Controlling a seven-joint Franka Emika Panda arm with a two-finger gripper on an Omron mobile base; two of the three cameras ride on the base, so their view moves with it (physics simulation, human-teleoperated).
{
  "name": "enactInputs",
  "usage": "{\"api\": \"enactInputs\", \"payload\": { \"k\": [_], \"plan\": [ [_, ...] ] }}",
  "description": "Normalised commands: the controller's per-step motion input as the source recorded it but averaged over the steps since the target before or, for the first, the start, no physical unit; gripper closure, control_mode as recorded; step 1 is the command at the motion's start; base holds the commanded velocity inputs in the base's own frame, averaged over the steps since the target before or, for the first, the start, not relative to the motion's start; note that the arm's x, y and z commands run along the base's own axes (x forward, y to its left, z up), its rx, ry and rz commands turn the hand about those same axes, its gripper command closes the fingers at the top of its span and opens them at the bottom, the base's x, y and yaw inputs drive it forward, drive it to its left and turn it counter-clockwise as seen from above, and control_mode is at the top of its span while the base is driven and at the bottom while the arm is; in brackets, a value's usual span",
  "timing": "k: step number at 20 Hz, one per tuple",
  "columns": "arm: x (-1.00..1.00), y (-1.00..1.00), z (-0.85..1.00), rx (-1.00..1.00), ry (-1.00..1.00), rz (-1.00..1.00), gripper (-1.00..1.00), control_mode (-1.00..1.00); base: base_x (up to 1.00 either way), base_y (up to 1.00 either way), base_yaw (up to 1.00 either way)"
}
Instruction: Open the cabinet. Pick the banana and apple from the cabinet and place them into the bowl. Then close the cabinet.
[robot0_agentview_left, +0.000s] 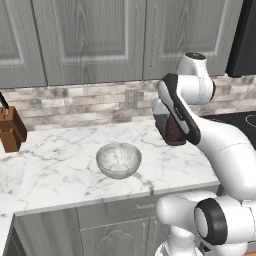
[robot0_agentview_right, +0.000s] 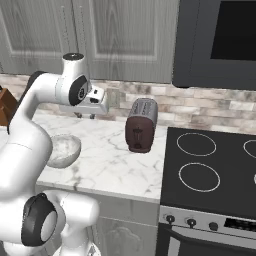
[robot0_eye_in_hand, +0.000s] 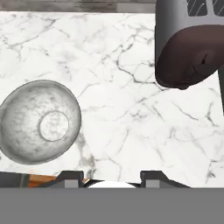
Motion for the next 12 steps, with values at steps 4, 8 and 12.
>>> {"api": "enactInputs", "payload": {
  "k": [4, 8, 12],
  "plan": [
    [-0.12, 0.01, 0.00, 0.00, -0.09, 0.00, -1.00, -1.00, 0.00, 0.00, 0.00],
    [-0.35, 0.00, 0.01, -0.01, -0.08, 0.06, -1.00, -1.00, 0.00, 0.00, 0.00],
    [-0.34, 0.01, 0.12, 0.00, -0.12, 0.04, -1.00, -1.00, 0.00, 0.00, 0.00]
  ]
}}
